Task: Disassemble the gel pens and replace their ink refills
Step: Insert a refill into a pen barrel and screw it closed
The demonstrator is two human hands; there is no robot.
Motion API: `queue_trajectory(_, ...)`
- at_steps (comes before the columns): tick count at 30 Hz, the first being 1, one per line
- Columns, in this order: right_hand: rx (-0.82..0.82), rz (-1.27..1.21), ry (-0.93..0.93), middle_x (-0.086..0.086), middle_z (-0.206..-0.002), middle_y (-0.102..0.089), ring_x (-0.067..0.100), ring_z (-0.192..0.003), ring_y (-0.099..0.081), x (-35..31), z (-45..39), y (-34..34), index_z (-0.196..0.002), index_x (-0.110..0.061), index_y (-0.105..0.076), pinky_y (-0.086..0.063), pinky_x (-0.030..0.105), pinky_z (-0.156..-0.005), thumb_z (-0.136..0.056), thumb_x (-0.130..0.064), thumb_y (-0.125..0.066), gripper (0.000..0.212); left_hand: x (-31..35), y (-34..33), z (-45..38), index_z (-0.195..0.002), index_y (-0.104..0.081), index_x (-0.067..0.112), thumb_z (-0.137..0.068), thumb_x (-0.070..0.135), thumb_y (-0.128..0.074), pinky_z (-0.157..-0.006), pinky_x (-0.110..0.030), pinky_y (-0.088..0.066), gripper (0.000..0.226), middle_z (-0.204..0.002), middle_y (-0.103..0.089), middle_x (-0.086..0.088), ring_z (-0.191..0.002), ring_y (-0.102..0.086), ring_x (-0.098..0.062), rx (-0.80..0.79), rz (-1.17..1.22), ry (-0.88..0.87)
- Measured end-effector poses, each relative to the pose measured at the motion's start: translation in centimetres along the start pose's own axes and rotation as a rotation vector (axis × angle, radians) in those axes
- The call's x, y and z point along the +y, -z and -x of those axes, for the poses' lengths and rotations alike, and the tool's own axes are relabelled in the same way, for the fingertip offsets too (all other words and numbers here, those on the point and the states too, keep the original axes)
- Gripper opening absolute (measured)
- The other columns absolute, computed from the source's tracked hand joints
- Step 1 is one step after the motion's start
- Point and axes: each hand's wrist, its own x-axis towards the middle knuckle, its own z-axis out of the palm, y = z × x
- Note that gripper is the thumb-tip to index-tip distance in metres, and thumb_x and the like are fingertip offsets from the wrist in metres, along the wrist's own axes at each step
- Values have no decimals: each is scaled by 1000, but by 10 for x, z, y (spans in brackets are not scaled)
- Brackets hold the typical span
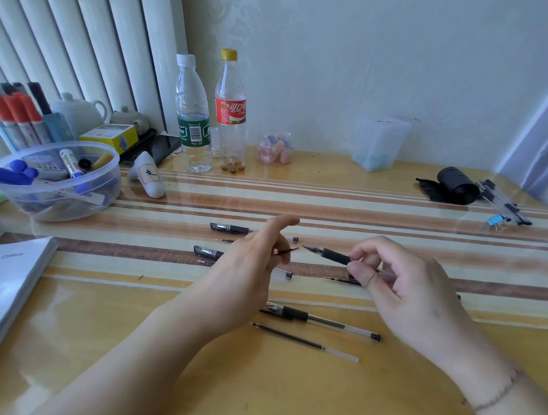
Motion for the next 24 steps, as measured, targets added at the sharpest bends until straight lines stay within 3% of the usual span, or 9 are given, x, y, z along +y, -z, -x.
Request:
queue_trajectory(4, -10, 57, 2, -22, -73, -61, 11, -45, -47, -3, 0, 3, -89, -36, -61, -33, 18, -44, -85, -53, -50, 20, -1, -1, -3, -125, -48, 20, -91, 5, -58, -72, -11, -43, 39, -84, -70, 11, -80, -61, -3, 55, 29, 18)
queue_trajectory(7, -18, 84, 13, -19, -75, -65, -4, -55, -52, -4, 0, 4, -89, -35, -63, -28, 16, -47, -84, -50, -54, 18, 2, 0, -2, -109, -57, 20, -88, 16, -66, -74, -18, -47, 23, -76, -65, 20, -83, -65, -6, 66, 42, 70)
queue_trajectory(11, -27, 83, 22, -19, -76, -66, -6, -57, -53, -6, 0, 3, -89, -35, -63, -27, 15, -50, -84, -51, -55, 19, 4, 1, -1, -99, -59, 19, -85, 22, -69, -76, -20, -49, 17, -80, -66, 16, -89, -65, -3, 63, 44, 110)
queue_trajectory(14, -13, 85, 39, -19, -77, -67, -9, -57, -53, -6, 0, 1, -89, -35, -64, -38, 20, -48, -84, -50, -56, 18, 6, 2, -1, -103, -57, 21, -86, 21, -68, -73, -14, -46, 21, -78, -65, 19, -90, -63, -2, 46, 41, 86)
queue_trajectory(17, 2, 110, 71, -20, -77, -67, -12, -65, -53, -7, -1, 1, -88, -32, -66, -49, 26, -50, -83, -47, -59, 18, 8, 1, 0, -119, -47, 27, -89, 22, -64, -70, -20, -45, 35, -86, -72, 13, -81, -59, -4, -3, -9, 32)
queue_trajectory(19, 7, 135, 87, -21, -76, -66, -12, -65, -51, -8, -1, 4, -87, -31, -68, -47, 22, -50, -82, -46, -62, 17, 8, -1, 0, -132, -36, 34, -91, 22, -62, -67, -15, -43, 51, -90, -72, 13, -71, -53, 0, -22, -43, 14)
queue_trajectory(21, 10, 140, 75, -22, -74, -64, -14, -62, -50, -9, -2, 7, -85, -31, -69, -36, 8, -52, -81, -47, -62, 17, 8, -2, 0, -140, -28, 35, -90, 21, -63, -66, -9, -41, 63, -87, -72, 13, -67, -53, 1, -24, -19, 23)
queue_trajectory(24, 19, 134, 65, -22, -72, -63, -21, -66, -48, -8, -2, 9, -85, -31, -69, -29, 4, -51, -80, -48, -61, 19, 6, 0, -1, -146, -18, 34, -89, 19, -64, -67, -13, -43, 75, -78, -69, 17, -67, -55, 1, 2, 4, 38)
